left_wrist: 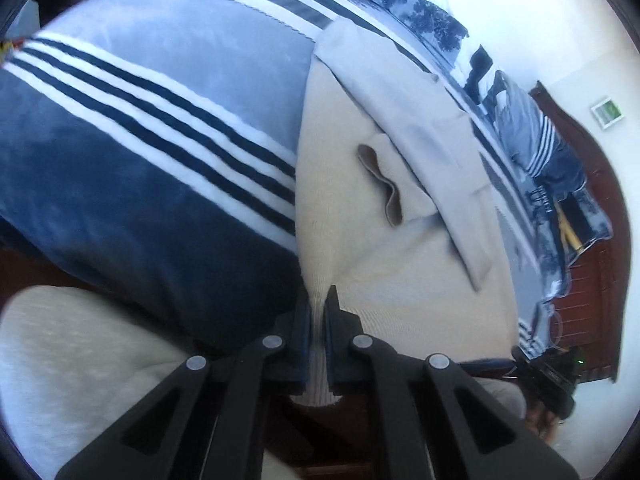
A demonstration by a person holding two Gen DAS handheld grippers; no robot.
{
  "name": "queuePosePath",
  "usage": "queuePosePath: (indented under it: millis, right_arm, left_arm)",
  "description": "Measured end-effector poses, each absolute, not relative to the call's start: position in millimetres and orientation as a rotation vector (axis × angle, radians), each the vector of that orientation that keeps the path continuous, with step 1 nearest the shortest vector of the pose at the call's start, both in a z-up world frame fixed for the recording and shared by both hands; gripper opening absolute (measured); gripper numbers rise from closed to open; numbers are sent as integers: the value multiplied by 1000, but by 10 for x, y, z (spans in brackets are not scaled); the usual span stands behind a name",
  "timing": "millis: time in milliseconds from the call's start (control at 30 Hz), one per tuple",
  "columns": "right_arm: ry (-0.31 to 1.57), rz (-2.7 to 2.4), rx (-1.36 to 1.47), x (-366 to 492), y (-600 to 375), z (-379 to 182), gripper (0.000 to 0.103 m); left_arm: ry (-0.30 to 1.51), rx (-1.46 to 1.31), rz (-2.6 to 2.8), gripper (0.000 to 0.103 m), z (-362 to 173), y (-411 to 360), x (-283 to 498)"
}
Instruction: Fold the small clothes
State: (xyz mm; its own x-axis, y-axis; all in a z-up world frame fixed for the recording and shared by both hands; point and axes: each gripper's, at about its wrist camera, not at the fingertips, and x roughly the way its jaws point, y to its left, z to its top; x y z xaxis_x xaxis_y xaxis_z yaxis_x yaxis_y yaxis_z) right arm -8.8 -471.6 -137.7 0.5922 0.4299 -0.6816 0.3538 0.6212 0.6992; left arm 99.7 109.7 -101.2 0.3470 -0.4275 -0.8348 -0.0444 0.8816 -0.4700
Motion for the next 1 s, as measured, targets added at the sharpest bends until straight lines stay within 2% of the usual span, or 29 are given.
queuePosePath:
  millis: [167,333,500,600,633,700,733,767,800,900,1000]
  right_arm:
    - [1110,15,812,-223,-4414,-1450,3]
    - [1158,-20,748,-244,-4347,-1429,2]
    - [1213,-58,695,-196,-4328,-1531,2]
    - [1208,-11,700,-92,-4337,-1557,5]
    - [1195,5,696,-73,-4350,-1537,6]
    - [1162,9,679,-90,-4348,-1470,23]
    - [1148,4,681,-111,-4352,-1457,43]
    - [1135,-6,686,-134,-4376,-1446,54]
    - [1113,-15,699,-155,-4417,-1423,54]
    - [1079,-26,732,-157,-4466,-1400,58]
    - [1094,-37,742,-127,-4453,-1428,58]
  left_arm:
    - [1291,-441,-183,6,-1360,1111,1035]
    - [1230,-401,-193,6,-1147,1071,942]
    - [1295,-382,-160,6,-1447,996,1093]
    - [1271,-310,-109,7,-1380,957,1090]
    - [1254,-300,-101,13,-1364,918,1097]
    - [1234,-299,-100,23,-1332,934,1080]
    - [1224,-296,-99,25,-1321,948,1076]
    - [1216,-295,-101,25,-1312,955,1070]
    - [1210,-298,-108,26,-1309,956,1058]
    - [1203,-288,-108,40,-1305,985,1037]
    - [1218,-287,-104,43,-1370,933,1083]
